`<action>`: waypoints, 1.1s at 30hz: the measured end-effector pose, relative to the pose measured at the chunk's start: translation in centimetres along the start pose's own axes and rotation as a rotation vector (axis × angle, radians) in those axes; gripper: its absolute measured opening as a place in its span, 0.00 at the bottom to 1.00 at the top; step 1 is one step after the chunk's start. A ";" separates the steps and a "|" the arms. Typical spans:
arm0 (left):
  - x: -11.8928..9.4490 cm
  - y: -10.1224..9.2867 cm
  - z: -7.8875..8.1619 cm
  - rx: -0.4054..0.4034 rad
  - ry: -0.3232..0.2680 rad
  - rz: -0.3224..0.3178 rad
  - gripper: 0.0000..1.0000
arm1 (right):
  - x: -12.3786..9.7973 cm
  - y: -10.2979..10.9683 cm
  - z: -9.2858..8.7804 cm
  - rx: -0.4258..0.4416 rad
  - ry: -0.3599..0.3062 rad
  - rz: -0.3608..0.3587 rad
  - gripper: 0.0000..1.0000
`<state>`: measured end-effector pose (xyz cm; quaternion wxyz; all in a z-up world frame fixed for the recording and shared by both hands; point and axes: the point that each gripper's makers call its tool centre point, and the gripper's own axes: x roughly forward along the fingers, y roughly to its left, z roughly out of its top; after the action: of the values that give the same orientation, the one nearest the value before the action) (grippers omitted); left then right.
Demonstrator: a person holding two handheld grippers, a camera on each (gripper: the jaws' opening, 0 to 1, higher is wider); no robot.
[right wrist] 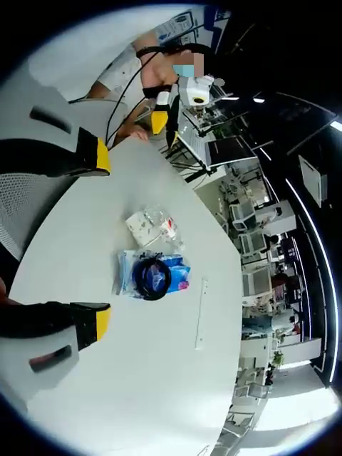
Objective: Arrange the tabletop items into an orderly group along one side of the table until the central work area is clear of visible clutter.
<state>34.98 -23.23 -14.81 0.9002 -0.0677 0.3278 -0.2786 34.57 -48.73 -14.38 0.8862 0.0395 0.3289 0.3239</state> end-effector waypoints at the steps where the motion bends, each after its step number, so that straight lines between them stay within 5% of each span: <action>1: 0.0 0.0 0.0 0.000 -0.001 -0.002 0.69 | 0.0 0.0 0.0 0.000 -0.001 -0.001 0.71; 33: -0.2 0.0 -0.1 -0.005 0.003 -0.004 0.69 | -0.4 -0.2 -0.2 0.024 -0.011 -0.016 0.71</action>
<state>34.80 -23.17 -14.76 0.8989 -0.0701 0.3297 -0.2798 34.29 -49.13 -14.33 0.8899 0.0491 0.3283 0.3128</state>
